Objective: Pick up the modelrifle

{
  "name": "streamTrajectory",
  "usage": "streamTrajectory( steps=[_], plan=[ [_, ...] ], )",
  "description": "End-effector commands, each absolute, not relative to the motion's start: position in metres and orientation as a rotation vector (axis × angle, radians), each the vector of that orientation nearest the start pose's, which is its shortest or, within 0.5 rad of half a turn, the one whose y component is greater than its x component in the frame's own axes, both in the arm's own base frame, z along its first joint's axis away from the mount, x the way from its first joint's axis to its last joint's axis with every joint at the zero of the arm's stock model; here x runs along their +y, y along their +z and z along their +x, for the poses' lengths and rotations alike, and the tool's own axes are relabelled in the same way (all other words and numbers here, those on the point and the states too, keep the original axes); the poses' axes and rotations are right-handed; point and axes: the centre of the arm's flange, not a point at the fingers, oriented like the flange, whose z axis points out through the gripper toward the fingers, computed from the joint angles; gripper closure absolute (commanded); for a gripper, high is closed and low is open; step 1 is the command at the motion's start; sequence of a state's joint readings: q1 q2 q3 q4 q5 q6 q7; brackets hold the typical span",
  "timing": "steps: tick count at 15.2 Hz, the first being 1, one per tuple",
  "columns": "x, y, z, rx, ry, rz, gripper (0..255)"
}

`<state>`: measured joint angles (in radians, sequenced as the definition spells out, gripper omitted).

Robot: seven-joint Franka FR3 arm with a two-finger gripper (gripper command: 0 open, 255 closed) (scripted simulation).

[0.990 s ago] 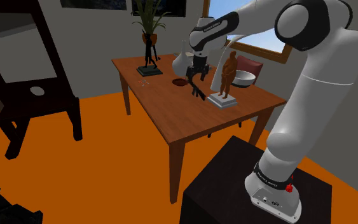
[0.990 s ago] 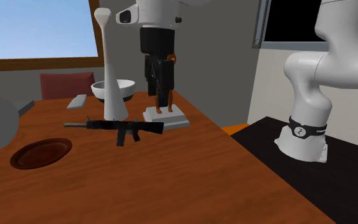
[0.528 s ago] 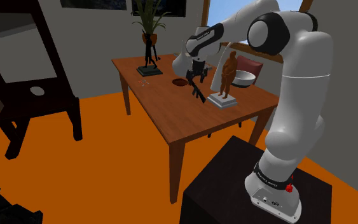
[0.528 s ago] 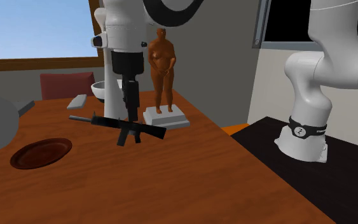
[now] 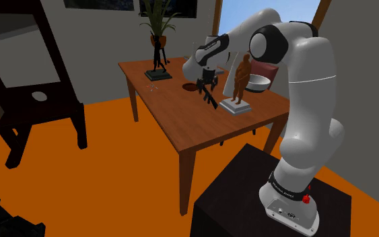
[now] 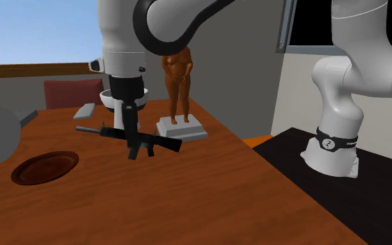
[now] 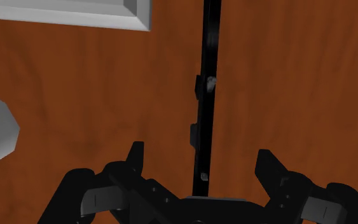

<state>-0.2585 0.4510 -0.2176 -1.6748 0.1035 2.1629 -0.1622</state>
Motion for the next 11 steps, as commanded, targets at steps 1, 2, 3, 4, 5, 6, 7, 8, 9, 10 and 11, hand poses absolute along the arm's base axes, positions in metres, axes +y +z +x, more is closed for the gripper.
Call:
streamTrajectory(
  steps=[1,2,3,4,5,6,7,8,9,10,11],
  plan=[
    [-0.2905,0.3406,0.6079,0.545,-0.071,-3.115,0],
    [-0.2905,0.3323,0.6079,0.545,-0.071,-3.115,0],
    [-0.2905,0.3323,0.6079,0.545,-0.071,-3.115,0],
    [-0.2905,0.3323,0.6079,0.545,-0.071,-3.115,0],
    [-0.2906,0.332,0.6084,0.545,-0.071,-3.115,255],
    [-0.2903,0.3322,0.6085,0.545,-0.071,-3.115,255],
    [-0.2903,0.3322,0.6086,0.545,-0.071,-3.115,255],
    [-0.2904,0.3322,0.6086,0.545,-0.071,-3.115,255],
    [-0.2904,0.3322,0.6086,0.545,-0.071,-3.115,255],
    [-0.2904,0.3322,0.6086,0.545,-0.071,-3.115,255],
    [-0.2904,0.3322,0.6086,0.545,-0.071,-3.115,255]
  ],
)
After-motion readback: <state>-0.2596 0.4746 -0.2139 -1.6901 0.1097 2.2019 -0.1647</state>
